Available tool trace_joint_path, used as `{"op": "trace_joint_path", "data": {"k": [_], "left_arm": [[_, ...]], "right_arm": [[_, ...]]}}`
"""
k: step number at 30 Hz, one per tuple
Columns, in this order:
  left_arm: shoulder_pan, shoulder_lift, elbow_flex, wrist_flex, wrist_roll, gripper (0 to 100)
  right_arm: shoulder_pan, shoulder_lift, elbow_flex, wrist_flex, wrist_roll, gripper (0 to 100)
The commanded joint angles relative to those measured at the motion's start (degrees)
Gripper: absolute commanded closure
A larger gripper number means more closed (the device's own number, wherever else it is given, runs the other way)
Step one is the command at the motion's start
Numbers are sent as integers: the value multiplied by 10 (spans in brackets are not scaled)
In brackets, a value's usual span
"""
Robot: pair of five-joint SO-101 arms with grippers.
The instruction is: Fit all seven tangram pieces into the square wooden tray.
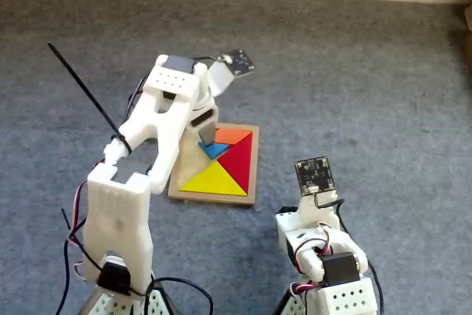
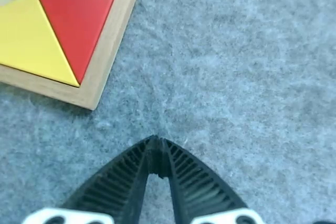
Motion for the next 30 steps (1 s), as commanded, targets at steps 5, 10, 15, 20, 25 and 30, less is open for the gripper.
{"op": "trace_joint_path", "data": {"k": [5, 10, 15, 20, 25, 30], "left_arm": [[32, 0, -25, -3, 28, 761], [25, -22, -39, 12, 29, 762], [0, -76, -60, 58, 60, 761], [-37, -113, -59, 73, 80, 761], [-99, -118, -60, 74, 138, 761], [-160, -116, -58, 71, 202, 757]], "right_arm": [[-1, -9, 85, 4, -6, 992], [-1, -9, 85, 4, -6, 992], [-1, -9, 85, 4, -6, 992], [-1, -9, 85, 4, -6, 992], [-1, -9, 85, 4, -6, 992], [-1, -9, 85, 4, -6, 992]]}}
